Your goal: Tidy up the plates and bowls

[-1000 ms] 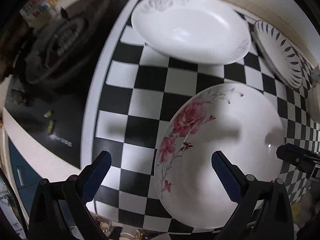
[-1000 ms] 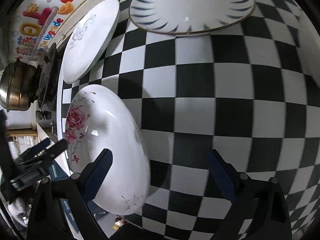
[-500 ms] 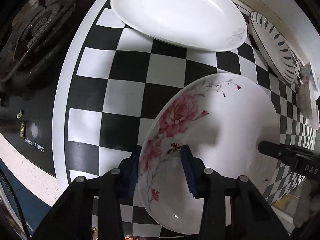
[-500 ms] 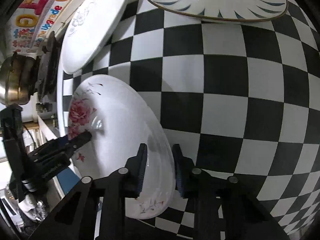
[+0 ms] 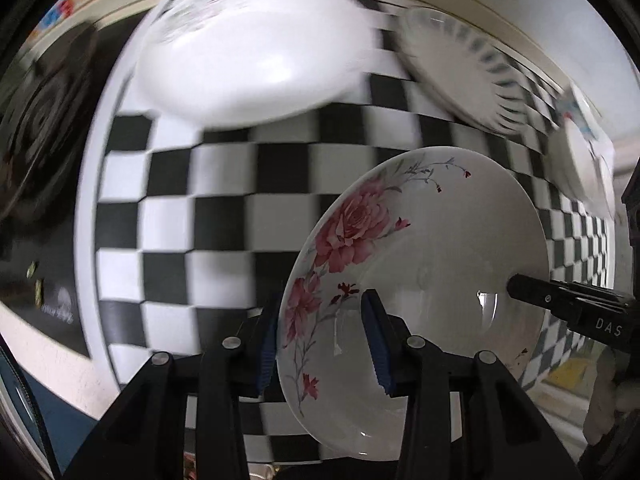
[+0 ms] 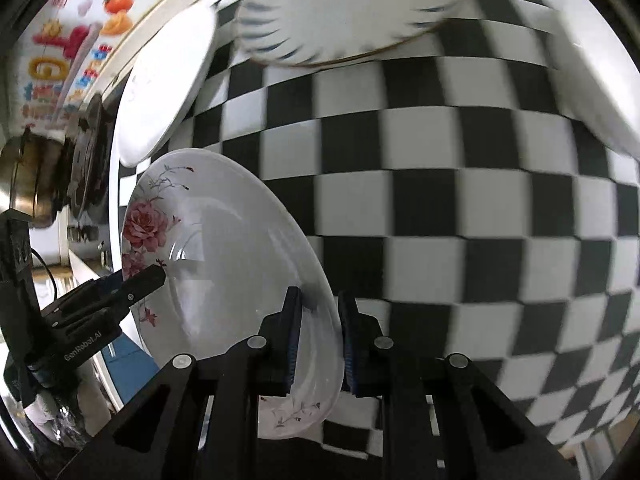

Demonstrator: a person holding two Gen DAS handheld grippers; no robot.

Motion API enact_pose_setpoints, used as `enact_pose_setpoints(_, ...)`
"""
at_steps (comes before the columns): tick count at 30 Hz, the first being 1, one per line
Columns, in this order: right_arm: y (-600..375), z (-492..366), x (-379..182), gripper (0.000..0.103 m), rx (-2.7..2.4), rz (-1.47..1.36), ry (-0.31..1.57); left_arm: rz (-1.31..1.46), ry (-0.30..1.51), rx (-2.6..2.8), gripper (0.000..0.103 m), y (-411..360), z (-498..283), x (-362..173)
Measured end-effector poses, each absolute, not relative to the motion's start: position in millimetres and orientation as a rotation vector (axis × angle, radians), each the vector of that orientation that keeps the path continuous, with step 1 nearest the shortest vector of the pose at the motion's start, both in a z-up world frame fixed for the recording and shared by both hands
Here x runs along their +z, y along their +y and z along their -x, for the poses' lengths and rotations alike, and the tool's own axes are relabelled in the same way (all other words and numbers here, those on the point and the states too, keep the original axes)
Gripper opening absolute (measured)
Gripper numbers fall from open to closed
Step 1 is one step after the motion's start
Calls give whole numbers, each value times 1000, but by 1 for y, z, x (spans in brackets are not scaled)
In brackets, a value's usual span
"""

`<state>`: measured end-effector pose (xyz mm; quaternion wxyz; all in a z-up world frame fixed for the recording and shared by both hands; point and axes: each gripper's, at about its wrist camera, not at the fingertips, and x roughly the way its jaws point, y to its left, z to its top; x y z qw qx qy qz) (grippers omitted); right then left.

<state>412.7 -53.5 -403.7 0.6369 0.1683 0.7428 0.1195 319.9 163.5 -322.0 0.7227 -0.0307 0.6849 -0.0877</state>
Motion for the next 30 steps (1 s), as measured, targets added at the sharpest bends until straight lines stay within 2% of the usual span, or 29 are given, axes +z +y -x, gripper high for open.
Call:
enact_pose_setpoints(7, -121, -392, -399, 21, 129, -464, 1687, -23, 1535, -325, 37, 96, -318, -344)
enact_pose_setpoints(17, -174, -378, -419, 21, 29, -497, 1711, -84, 1551, -351, 37, 41, -330, -380)
enact_pose_setpoints(30, -177, -381, -422, 22, 39, -452, 1718, -28, 1558, -335, 37, 64, -325, -376)
